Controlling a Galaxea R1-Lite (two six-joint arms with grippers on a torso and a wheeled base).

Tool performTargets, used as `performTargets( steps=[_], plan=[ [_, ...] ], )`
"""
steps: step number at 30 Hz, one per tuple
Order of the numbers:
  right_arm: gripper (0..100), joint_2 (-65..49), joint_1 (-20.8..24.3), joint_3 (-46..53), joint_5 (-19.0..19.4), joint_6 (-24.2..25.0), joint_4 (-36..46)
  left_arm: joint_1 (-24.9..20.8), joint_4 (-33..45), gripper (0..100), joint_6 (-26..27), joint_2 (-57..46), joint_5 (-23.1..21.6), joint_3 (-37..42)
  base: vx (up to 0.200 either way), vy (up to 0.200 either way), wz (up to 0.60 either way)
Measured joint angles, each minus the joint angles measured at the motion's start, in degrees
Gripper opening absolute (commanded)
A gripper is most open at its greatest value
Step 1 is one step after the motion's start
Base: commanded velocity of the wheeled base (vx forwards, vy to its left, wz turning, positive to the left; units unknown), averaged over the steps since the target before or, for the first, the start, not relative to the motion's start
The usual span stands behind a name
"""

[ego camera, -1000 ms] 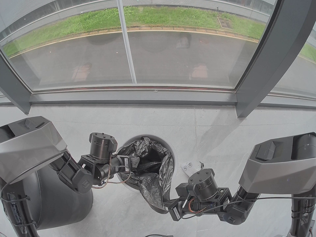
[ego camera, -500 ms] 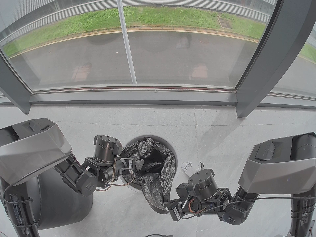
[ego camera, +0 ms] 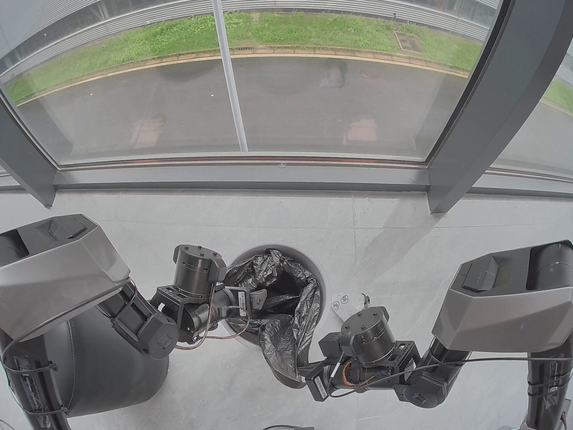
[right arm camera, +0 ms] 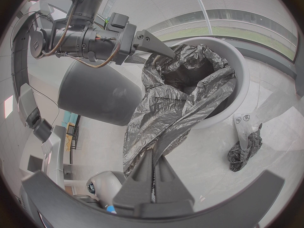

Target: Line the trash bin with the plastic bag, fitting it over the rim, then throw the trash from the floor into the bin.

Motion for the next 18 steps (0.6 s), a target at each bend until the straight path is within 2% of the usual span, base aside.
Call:
performTargets(
  steps=[18],
  plan=[
    [0,0.26,0.0,-0.11,-0.01,-0.01,-0.06,-1.6,0.11,100,-1.04,0.28,0.0,-0.11,0.0,0.0,0.0]
  ],
)
